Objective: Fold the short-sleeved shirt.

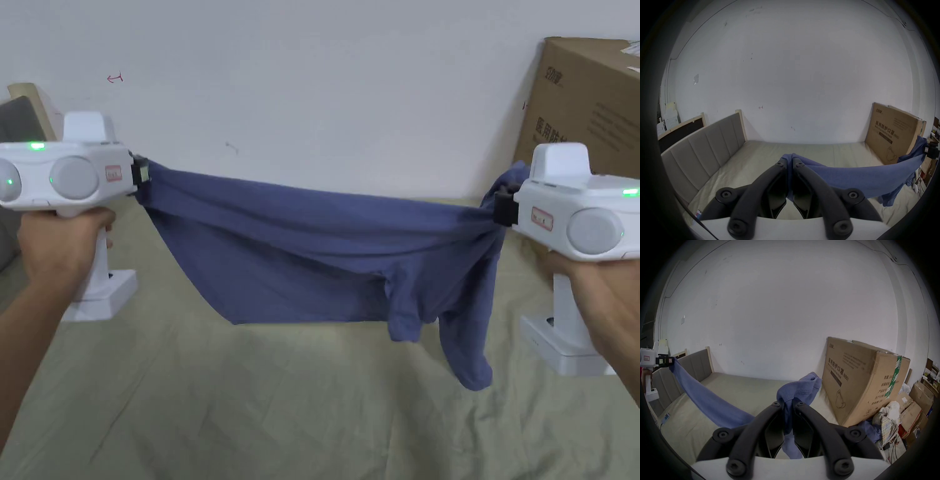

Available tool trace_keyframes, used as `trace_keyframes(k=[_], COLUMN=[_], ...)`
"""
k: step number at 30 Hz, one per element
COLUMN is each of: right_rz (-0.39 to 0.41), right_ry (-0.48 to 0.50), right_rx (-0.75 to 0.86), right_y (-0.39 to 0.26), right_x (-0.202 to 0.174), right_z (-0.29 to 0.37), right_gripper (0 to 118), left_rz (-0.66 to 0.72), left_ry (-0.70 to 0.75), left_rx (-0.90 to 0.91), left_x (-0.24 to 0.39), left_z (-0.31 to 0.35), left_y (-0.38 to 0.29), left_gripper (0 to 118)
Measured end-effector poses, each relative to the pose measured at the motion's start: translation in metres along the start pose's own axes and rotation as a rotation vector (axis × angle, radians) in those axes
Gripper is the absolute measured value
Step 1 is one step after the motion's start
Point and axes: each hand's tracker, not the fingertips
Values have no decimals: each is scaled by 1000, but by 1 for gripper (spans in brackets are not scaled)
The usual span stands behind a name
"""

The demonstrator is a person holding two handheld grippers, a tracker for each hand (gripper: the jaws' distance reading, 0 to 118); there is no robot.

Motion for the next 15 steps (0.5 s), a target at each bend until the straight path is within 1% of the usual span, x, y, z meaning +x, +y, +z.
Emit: trace_keyframes(k=[1, 4, 6, 11, 15], right_rz=[3, -29, -35, -77, -93], right_ry=[10, 46, 61, 94, 116], right_rx=[-18, -76, -116, -227, -294], right_y=[-10, -47, -72, -138, -182], right_x=[-1, -4, -5, -10, -15], right_z=[-4, -11, -12, 1, 26], right_gripper=[6, 6, 6, 6, 6], left_rz=[5, 49, 59, 76, 78], left_ry=[2, -1, -3, -8, -12], left_rx=[-26, -105, -141, -246, -326], left_x=[-3, -13, -20, -34, -39], left_z=[-4, -6, 0, 30, 64], left_y=[-14, -61, -97, -186, -240], left_gripper=[3, 3, 3, 3, 3])
